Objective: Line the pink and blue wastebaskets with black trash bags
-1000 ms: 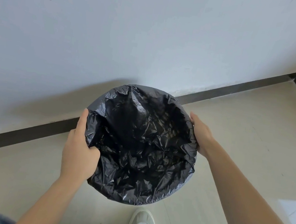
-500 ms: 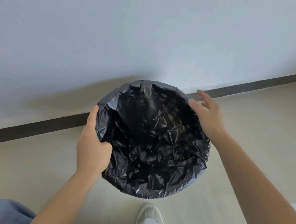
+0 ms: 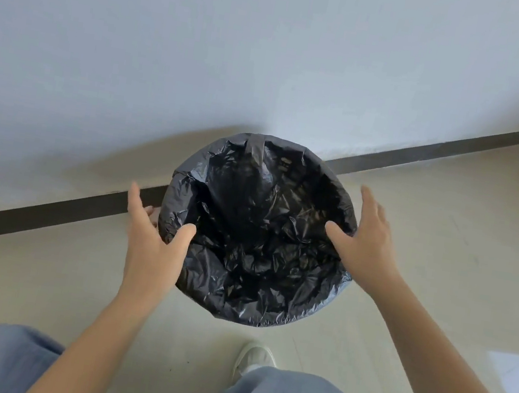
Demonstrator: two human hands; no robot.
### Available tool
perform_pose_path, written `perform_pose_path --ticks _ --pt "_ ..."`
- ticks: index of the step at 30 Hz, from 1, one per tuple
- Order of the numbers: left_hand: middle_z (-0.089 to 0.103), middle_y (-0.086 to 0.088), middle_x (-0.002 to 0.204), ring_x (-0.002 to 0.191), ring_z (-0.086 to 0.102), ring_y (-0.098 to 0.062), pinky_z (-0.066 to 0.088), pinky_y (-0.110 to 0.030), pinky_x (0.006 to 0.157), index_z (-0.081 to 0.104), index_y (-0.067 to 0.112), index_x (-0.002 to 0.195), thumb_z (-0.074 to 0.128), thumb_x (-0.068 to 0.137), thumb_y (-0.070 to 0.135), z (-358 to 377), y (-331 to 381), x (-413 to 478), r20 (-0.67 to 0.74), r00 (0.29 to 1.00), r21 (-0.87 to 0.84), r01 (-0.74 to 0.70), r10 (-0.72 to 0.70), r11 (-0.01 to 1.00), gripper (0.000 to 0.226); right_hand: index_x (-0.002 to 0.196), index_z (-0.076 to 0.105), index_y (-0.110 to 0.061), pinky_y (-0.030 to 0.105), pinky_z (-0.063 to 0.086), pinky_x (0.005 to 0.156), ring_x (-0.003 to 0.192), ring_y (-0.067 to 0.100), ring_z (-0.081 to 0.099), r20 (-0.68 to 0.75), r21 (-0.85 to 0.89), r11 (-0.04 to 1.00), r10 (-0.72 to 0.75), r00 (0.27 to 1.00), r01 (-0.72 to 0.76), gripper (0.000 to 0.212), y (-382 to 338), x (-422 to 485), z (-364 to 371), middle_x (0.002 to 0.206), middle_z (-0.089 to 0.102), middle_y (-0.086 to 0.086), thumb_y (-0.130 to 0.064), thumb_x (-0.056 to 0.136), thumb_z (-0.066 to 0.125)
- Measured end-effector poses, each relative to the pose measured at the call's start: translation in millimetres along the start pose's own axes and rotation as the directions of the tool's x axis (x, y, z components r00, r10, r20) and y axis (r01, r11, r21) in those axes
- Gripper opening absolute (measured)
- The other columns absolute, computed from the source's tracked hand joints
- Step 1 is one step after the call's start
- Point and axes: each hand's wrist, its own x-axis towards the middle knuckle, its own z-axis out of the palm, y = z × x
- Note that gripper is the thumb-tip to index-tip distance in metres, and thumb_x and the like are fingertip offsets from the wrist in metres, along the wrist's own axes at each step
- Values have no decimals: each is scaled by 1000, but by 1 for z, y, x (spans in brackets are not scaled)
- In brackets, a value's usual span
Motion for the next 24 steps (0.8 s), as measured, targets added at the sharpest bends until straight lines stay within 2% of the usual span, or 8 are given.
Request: perform_pose_path --ticks 3,6,8,11,15,18,22,24 --pt "50 11 123 102 55 -6 43 -31 89 -5 43 144 67 80 10 -3 1 -22 141 989 -36 47 -42 998 102 140 21 -27 45 47 95 112 27 51 185 199 963 146 972 -183 64 16 -48 13 131 50 6 -21 87 57" --pt "46 25 89 69 45 3 39 -21 64 -7 37 147 57 84 -1 5 -6 -35 180 980 6 86 -86 996 97 116 37 -21 48 51 91 102 27 57 275 428 800 328 904 -421 33 22 -54 30 118 55 11 -12 89 53" --pt "48 21 95 75 49 1 45 -25 70 -4 39 147 55 83 -2 6 -11 -29 175 979 -25 107 -101 994 96 105 42 -19 48 51 91 102 28 57 295 498 715 393 871 -491 26 25 -46 35 116 56 14 -8 85 54" --pt "50 5 129 104 60 -24 51 -46 89 11 47 141 58 78 -2 2 -17 -18 219 959 -142 214 -180 966 93 112 46 -17 46 53 88 99 26 61 331 555 656 391 859 -512 34 31 -37 35 114 61 11 -4 83 58" --pt "60 1 114 96 63 -28 54 -39 70 41 34 125 53 80 -6 0 -18 -12 332 911 -249 335 -245 909 61 118 51 -16 33 56 72 94 21 65 396 561 638 351 848 -527 39 34 -34 31 111 66 7 -4 82 61" --pt "63 -3 113 93 63 -26 51 -36 68 48 29 116 53 82 -1 -1 -20 -7 375 878 -283 415 -299 865 46 119 54 -15 36 57 79 99 24 67 470 556 620 315 824 -554 38 38 -33 29 112 68 8 -8 83 63" --pt "67 -13 117 98 65 -28 51 -49 87 58 16 115 56 83 21 -3 -29 -7 469 804 -248 518 -367 819 33 116 58 -19 41 56 89 100 22 68 510 565 630 241 826 -533 37 44 -35 27 111 71 5 -20 81 69" --pt "66 -9 121 108 62 -28 49 -52 93 56 21 121 61 80 34 -4 -34 -6 491 780 -250 552 -388 795 44 114 60 -21 41 55 90 100 20 68 521 563 637 221 825 -526 35 46 -37 28 109 72 2 -29 81 70"
